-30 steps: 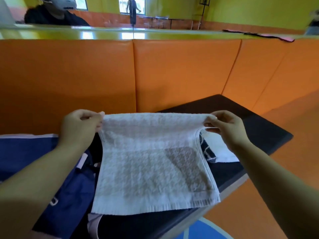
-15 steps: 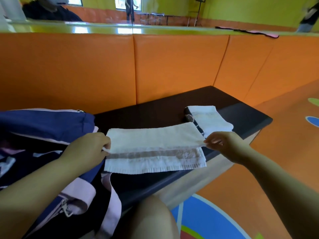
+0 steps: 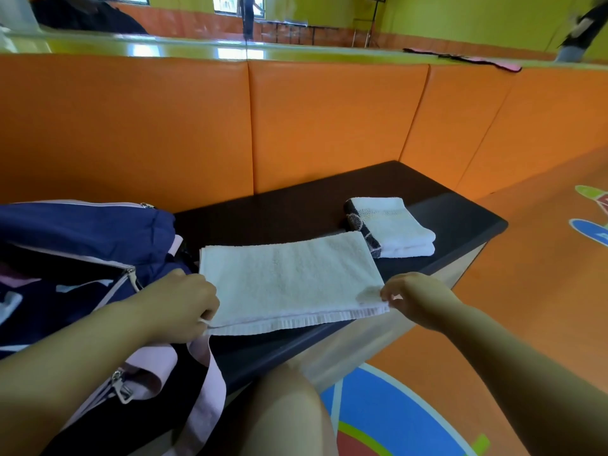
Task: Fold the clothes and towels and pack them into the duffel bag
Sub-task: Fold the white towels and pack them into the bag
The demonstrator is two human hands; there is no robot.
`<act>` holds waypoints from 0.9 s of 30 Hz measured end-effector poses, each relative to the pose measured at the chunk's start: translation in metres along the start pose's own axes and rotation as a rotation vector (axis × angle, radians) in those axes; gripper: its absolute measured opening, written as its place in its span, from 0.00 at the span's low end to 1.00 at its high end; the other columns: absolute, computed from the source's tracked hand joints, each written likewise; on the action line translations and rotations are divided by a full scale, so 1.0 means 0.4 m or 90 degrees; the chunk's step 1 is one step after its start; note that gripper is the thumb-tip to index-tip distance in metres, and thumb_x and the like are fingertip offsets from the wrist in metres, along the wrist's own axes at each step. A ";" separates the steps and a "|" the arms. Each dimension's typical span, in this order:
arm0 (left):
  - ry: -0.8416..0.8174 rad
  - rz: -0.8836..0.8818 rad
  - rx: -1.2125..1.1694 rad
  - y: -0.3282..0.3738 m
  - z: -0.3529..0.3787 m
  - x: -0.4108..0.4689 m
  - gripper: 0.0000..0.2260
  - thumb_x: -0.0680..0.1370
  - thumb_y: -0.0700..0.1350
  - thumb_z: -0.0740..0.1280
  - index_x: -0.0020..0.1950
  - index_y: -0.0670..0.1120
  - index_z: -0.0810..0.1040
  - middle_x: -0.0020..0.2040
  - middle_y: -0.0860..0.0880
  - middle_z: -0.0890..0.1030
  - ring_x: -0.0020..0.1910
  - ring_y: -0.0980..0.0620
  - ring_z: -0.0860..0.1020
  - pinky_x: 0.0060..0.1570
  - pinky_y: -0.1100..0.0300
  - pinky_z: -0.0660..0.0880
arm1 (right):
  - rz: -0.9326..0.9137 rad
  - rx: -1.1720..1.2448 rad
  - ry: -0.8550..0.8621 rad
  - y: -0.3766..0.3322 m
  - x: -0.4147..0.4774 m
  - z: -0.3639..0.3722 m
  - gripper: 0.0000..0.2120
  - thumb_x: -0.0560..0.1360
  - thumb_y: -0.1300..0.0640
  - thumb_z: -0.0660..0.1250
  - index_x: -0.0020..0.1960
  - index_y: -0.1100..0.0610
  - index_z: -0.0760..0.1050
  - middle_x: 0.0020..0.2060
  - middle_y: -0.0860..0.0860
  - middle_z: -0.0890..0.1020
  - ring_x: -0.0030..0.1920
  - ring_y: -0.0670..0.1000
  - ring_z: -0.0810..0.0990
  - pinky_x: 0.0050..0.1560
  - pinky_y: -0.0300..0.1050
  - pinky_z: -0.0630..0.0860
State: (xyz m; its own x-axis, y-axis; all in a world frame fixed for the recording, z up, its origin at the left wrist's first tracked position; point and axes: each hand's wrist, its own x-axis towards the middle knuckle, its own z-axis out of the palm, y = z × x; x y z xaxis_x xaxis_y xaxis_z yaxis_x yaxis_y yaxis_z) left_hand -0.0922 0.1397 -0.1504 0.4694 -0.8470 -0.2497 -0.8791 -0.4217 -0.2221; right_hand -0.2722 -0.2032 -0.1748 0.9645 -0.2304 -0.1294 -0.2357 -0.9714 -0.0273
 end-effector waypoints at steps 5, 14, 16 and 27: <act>0.025 -0.018 -0.090 -0.001 -0.018 0.048 0.12 0.75 0.58 0.59 0.43 0.53 0.78 0.46 0.55 0.78 0.49 0.55 0.75 0.49 0.60 0.66 | 0.005 -0.007 0.041 -0.087 0.004 -0.026 0.15 0.77 0.48 0.63 0.62 0.50 0.74 0.60 0.47 0.78 0.58 0.50 0.74 0.59 0.49 0.74; -0.094 -0.076 -0.157 0.001 0.020 0.171 0.24 0.79 0.60 0.55 0.74 0.61 0.56 0.76 0.52 0.59 0.73 0.50 0.61 0.69 0.54 0.63 | 0.027 0.039 -0.114 -0.257 0.084 0.060 0.25 0.80 0.40 0.50 0.71 0.53 0.60 0.70 0.61 0.63 0.68 0.65 0.65 0.67 0.61 0.66; -0.089 -0.071 -0.112 0.006 0.011 0.165 0.24 0.78 0.61 0.55 0.74 0.60 0.59 0.71 0.51 0.67 0.67 0.50 0.68 0.61 0.55 0.69 | 0.031 0.039 -0.119 -0.253 0.113 0.063 0.29 0.79 0.37 0.48 0.72 0.54 0.59 0.73 0.61 0.60 0.71 0.65 0.61 0.69 0.62 0.62; -0.077 -0.043 -0.156 0.012 -0.011 0.200 0.23 0.75 0.62 0.60 0.69 0.59 0.69 0.66 0.55 0.75 0.63 0.51 0.74 0.61 0.55 0.71 | -0.008 0.029 -0.178 -0.177 0.291 -0.014 0.25 0.81 0.45 0.52 0.76 0.46 0.52 0.78 0.51 0.43 0.76 0.60 0.38 0.72 0.66 0.38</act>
State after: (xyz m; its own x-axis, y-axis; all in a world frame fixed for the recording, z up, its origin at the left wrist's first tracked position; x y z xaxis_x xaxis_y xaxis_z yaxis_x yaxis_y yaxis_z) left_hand -0.0594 0.0686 -0.1673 0.5217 -0.7750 -0.3566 -0.8321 -0.5545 -0.0121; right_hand -0.1426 -0.1616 -0.1826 0.8986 -0.1870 -0.3969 -0.2349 -0.9691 -0.0751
